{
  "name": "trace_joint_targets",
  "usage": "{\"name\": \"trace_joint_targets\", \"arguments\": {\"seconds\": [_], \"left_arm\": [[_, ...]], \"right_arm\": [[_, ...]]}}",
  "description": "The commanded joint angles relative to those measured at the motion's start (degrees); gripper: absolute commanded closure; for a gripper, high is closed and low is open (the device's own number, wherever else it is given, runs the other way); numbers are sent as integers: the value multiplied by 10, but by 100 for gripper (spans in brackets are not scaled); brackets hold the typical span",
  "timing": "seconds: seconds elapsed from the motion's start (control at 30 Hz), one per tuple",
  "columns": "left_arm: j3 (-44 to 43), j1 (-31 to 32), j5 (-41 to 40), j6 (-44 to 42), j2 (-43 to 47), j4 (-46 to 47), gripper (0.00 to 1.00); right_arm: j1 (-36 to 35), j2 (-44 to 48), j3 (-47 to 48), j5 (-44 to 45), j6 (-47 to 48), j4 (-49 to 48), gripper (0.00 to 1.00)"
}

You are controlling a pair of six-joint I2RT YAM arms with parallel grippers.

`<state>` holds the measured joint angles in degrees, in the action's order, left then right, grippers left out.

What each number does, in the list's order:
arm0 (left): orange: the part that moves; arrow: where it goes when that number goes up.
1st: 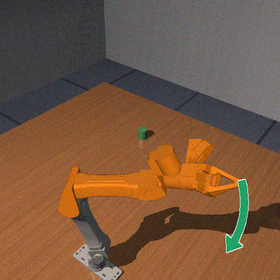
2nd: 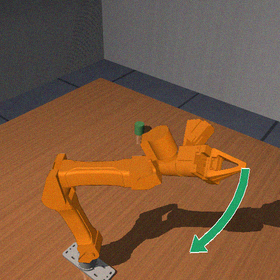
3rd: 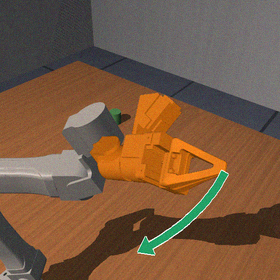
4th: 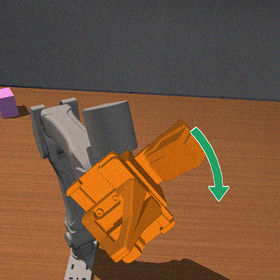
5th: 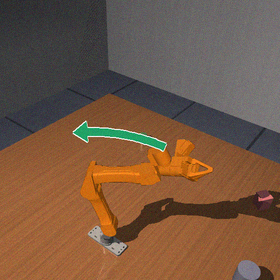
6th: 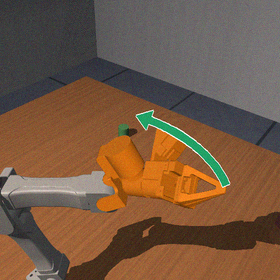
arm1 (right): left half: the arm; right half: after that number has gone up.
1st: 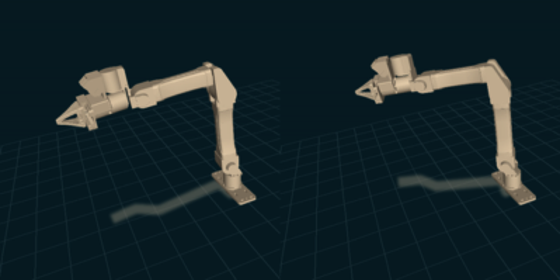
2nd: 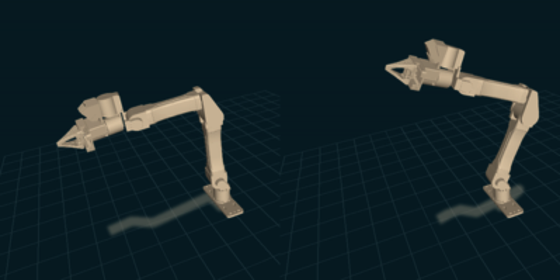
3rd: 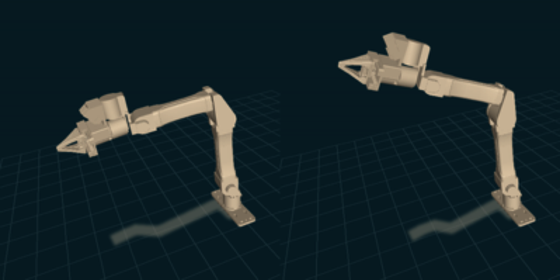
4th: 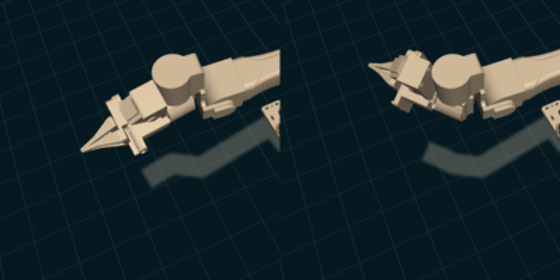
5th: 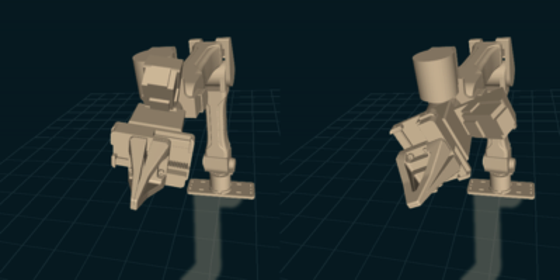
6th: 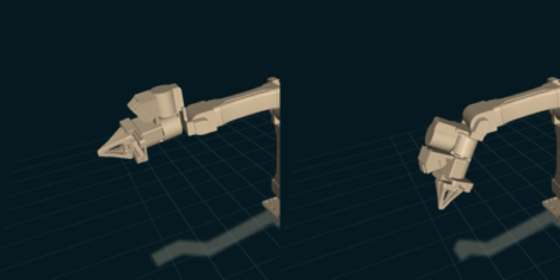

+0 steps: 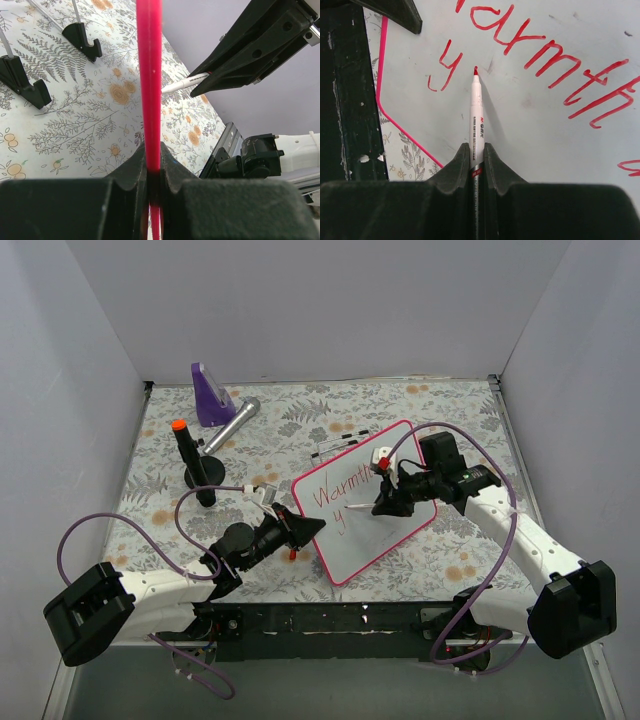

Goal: Write a sentence on the whiteboard

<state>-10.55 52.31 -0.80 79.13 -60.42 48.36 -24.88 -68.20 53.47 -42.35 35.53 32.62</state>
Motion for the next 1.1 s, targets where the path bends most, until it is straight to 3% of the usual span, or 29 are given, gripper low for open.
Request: {"name": "trace_joint_targets", "arguments": {"seconds": [0.0, 1.07], "left_arm": [[-4, 2, 7, -13, 17, 39, 100], [-9, 2, 7, -12, 1, 49, 100]], "right_arm": [[7, 12, -10, 13, 0, -12, 99], [3, -14, 7, -27, 21, 22, 99]]}}
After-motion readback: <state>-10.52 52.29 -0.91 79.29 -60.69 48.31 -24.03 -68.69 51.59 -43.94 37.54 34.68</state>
